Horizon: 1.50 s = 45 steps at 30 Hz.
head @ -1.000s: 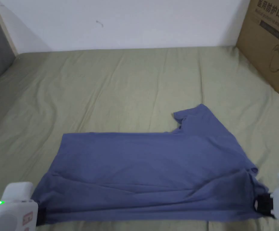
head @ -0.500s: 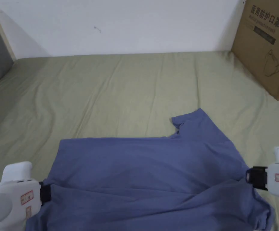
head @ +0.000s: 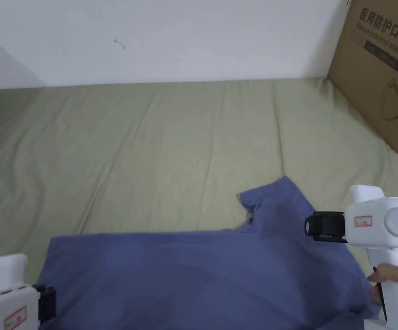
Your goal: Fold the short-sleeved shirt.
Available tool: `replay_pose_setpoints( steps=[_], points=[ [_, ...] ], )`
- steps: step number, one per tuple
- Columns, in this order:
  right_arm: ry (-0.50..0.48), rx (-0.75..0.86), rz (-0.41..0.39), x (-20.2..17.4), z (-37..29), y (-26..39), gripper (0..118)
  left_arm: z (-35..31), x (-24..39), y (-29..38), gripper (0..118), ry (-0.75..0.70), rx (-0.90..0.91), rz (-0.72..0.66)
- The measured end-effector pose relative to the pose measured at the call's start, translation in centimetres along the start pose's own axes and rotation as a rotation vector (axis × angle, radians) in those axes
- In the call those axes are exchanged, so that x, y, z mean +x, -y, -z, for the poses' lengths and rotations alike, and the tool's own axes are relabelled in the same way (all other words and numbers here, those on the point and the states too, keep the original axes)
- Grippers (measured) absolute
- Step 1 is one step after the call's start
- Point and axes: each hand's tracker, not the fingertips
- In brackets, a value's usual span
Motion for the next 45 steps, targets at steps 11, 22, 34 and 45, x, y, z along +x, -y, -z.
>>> replay_pose_setpoints(
  steps=[11, 22, 34, 45],
  points=[
    [0.102, -0.109, -0.066, -1.0, 9.9, -7.1, 63, 3.0, -0.7, 0.1, 0, -0.032, -0.061, -0.024],
    [0.010, -0.069, -0.044, -1.8, 6.8, -8.7, 1, 4.9, -2.3, -3.8, 0, -0.044, -0.008, -0.047],
    [0.008, -0.102, -0.020, -0.4, 8.7, -8.4, 1, 18.3, -4.0, -10.5, 83, -0.065, -0.187, -0.119],
    [-0.033, -0.025, -0.011, -0.9, 1.5, -8.7, 1, 6.3, -2.0, -10.6, 1, -0.040, -0.026, -0.039]
  ],
)
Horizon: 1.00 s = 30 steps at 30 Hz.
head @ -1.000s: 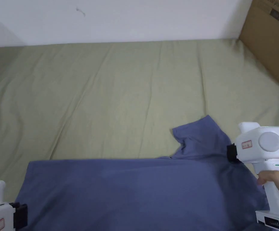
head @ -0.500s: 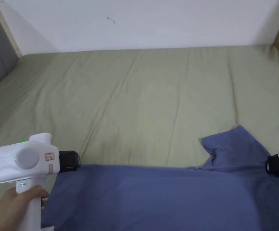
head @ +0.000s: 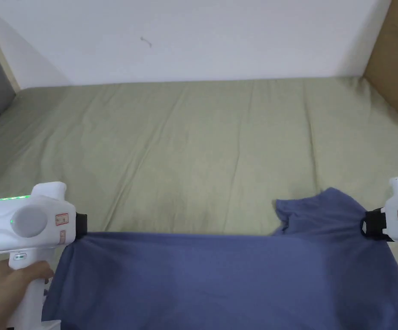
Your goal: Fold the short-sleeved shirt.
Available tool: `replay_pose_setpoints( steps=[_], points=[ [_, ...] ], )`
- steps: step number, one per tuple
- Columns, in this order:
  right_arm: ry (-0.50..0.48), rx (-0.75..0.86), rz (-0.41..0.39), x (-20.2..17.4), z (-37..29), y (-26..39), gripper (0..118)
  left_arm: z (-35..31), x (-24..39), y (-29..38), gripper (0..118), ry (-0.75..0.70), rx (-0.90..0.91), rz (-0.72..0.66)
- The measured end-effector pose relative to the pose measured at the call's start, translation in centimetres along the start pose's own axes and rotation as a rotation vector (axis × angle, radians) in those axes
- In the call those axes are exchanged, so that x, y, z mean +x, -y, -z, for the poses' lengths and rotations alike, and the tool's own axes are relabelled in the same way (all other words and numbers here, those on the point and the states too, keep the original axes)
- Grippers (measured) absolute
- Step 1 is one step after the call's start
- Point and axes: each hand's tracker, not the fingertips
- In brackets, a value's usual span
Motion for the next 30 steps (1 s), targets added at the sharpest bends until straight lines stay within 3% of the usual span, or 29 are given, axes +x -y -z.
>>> replay_pose_setpoints(
  steps=[3, 11, 16, 18, 19, 20, 21, 22, 23, 25, 30],
  points=[
    [0.018, 0.042, -0.043, -0.3, -3.9, 1.3, 1, -4.5, -0.5, 1.5, 1, 0.000, 0.051, 0.025],
    [-0.023, 0.055, -0.047, 1.5, -13.6, 11.3, 1, -13.3, -4.1, 10.4, 1, 0.020, 0.096, 0.057],
    [-0.010, -0.078, -0.099, 1.7, -12.3, 20.7, 1, -11.4, -5.6, 17.2, 1, -0.036, -0.039, 0.082],
    [0.008, -0.131, -0.059, 1.7, -10.3, 23.4, 1, -10.0, -5.7, 19.1, 1, -0.040, -0.070, 0.081],
    [0.016, -0.149, -0.044, 1.7, -9.4, 24.4, 4, -9.2, -5.8, 19.8, 7, -0.051, -0.063, 0.076],
    [0.019, -0.140, -0.034, 1.6, -8.5, 25.2, 16, -8.8, -5.4, 20.8, 23, -0.064, -0.076, 0.070],
    [0.047, -0.144, -0.038, 1.3, -8.2, 25.6, 36, -8.2, -5.5, 21.3, 49, -0.061, -0.088, 0.061],
    [0.054, -0.131, -0.044, 0.9, -8.4, 25.6, 65, -7.9, -5.6, 21.3, 84, -0.084, -0.117, 0.023],
    [0.060, -0.112, -0.059, 0.5, -8.9, 25.5, 83, -7.8, -5.7, 21.3, 97, -0.118, -0.141, 0.014],
    [0.087, -0.095, -0.084, -0.3, -10.1, 24.7, 90, -9.0, -6.0, 21.5, 98, -0.067, -0.088, -0.001],
    [0.035, 0.007, -0.171, -2.8, -14.3, 21.9, 90, -13.0, -6.7, 19.7, 91, -0.045, 0.021, -0.051]
  ],
)
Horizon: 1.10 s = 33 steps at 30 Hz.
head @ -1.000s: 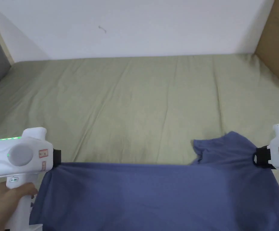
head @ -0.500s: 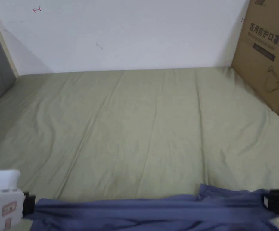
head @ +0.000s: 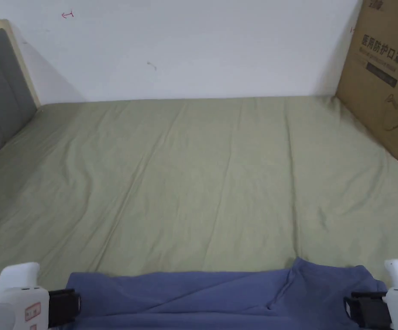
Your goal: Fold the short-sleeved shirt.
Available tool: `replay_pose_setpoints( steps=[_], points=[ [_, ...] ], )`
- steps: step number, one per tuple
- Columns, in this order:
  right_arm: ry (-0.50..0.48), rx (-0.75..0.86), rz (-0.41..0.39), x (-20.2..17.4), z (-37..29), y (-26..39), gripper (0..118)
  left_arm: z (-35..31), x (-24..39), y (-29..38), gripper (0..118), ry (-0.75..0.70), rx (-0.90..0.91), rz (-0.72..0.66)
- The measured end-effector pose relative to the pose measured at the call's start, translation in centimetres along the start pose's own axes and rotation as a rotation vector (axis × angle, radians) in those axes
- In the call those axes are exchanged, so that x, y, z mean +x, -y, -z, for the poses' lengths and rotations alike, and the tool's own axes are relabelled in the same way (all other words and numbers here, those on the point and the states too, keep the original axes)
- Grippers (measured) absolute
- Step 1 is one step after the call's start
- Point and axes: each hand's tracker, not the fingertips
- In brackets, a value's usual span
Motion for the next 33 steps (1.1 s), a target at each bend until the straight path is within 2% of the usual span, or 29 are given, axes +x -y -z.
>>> replay_pose_setpoints(
  steps=[1, 2, 3, 4, 6, 9, 10, 11, 12, 13, 17, 20, 22, 25, 26, 27, 28, 29, 30, 31, 33],
  points=[
    [-0.013, 0.032, 0.003, -0.6, -0.6, -0.6, 82, -0.8, -0.2, -0.2, 71, 0.008, 0.024, -0.011],
    [-0.029, 0.066, 0.016, -1.2, -1.2, -1.2, 63, -1.5, -0.1, -0.3, 44, 0.036, 0.036, -0.019],
    [-0.040, 0.104, 0.030, -2.0, -1.3, -1.7, 34, -1.7, -0.2, -0.3, 12, 0.059, 0.047, -0.028],
    [-0.045, 0.139, 0.055, -2.8, -1.2, -2.1, 2, -1.7, -0.4, -0.3, 0, 0.078, 0.054, -0.039],
    [-0.108, 0.158, 0.086, -4.5, -0.5, -2.8, 2, -2.1, -0.5, 0.5, 0, 0.132, 0.007, -0.076],
    [-0.121, 0.142, 0.079, -7.9, 1.4, -3.3, 2, -1.5, -1.6, 1.6, 0, 0.120, 0.020, -0.129],
    [-0.168, 0.116, 0.067, -8.8, 1.9, -3.2, 2, -1.0, -2.5, 1.9, 6, 0.115, 0.028, -0.155],
    [-0.188, 0.107, 0.063, -9.8, 2.3, -3.2, 2, -0.6, -3.3, 2.2, 28, 0.117, 0.032, -0.209],
    [-0.191, 0.101, 0.048, -10.8, 2.9, -3.2, 2, 0.0, -4.3, 2.2, 62, 0.146, 0.012, -0.256],
    [-0.195, 0.086, 0.026, -11.8, 3.3, -3.1, 2, 0.9, -5.2, 2.4, 91, 0.196, -0.026, -0.317],
    [-0.238, 0.054, 0.022, -13.7, 4.9, -2.8, 2, 4.8, -7.6, 3.7, 111, 0.366, -0.094, -0.535],
    [-0.249, 0.032, 0.015, -14.6, 5.6, -2.8, 2, 7.8, -8.1, 4.9, 114, 0.425, -0.151, -0.626],
    [-0.248, 0.020, -0.004, -15.0, 5.9, -3.0, 2, 8.3, -8.1, 5.2, 113, 0.420, -0.120, -0.613],
    [-0.247, 0.013, -0.021, -15.6, 5.9, -3.0, 2, 7.7, -8.3, 4.6, 99, 0.442, -0.120, -0.600],
    [-0.247, 0.014, -0.019, -15.5, 6.0, -3.0, 2, 7.5, -8.1, 4.2, 99, 0.396, -0.141, -0.540],
    [-0.252, 0.014, -0.006, -15.5, 6.2, -3.0, 2, 7.3, -8.1, 4.3, 81, 0.339, -0.144, -0.488],
    [-0.262, 0.010, 0.010, -15.8, 6.1, -2.7, 2, 7.3, -8.3, 4.4, 41, 0.273, -0.149, -0.450],
    [-0.275, 0.001, 0.035, -15.7, 6.4, -2.6, 2, 7.7, -8.6, 4.8, 22, 0.327, -0.138, -0.500],
    [-0.283, -0.015, 0.062, -15.5, 6.7, -2.4, 2, 8.1, -8.6, 5.1, 18, 0.433, -0.136, -0.592],
    [-0.293, -0.026, 0.080, -15.4, 6.9, -2.2, 2, 8.3, -8.6, 5.3, 10, 0.439, -0.163, -0.623],
    [-0.298, -0.042, 0.095, -15.2, 7.1, -1.4, 2, 8.2, -8.1, 5.3, 10, 0.413, -0.149, -0.598]
  ],
)
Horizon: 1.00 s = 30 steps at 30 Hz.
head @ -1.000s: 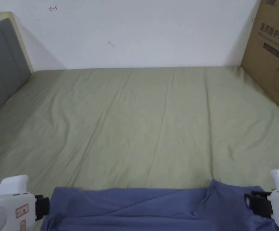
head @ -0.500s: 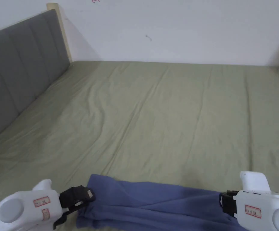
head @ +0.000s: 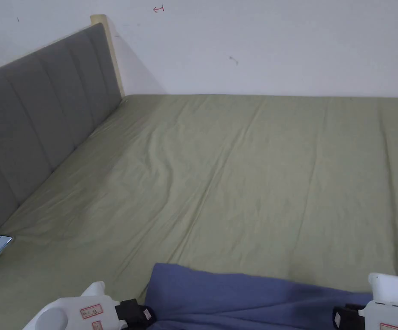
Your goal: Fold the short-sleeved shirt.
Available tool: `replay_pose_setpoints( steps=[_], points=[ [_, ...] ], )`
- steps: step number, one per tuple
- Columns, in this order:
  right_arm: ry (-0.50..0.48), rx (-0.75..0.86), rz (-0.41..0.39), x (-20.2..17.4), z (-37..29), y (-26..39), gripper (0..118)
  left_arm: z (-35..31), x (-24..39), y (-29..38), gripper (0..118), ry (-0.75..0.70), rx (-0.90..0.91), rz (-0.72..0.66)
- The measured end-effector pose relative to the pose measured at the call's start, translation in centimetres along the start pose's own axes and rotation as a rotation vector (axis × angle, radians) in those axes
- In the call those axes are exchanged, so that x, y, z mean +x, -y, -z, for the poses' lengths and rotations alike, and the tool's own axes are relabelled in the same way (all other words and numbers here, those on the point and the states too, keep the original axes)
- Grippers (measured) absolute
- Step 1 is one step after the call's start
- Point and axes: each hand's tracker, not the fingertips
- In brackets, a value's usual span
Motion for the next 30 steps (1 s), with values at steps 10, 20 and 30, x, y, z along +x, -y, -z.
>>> replay_pose_setpoints(
  steps=[10, 20, 30],
  points=[
    [0.027, 0.070, 0.093, 4.3, -3.9, -0.2, 2, -5.2, 7.7, -1.7, 9, 0.056, 0.095, 0.154],
    [0.018, 0.171, 0.236, 7.3, -8.7, 1.0, 2, -1.9, 26.9, 7.4, 9, 0.244, -0.017, 0.672],
    [0.120, 0.167, 0.322, 11.5, -10.0, 2.7, 2, 10.6, 25.9, 16.1, 102, 0.132, -0.327, 0.714]
  ],
)
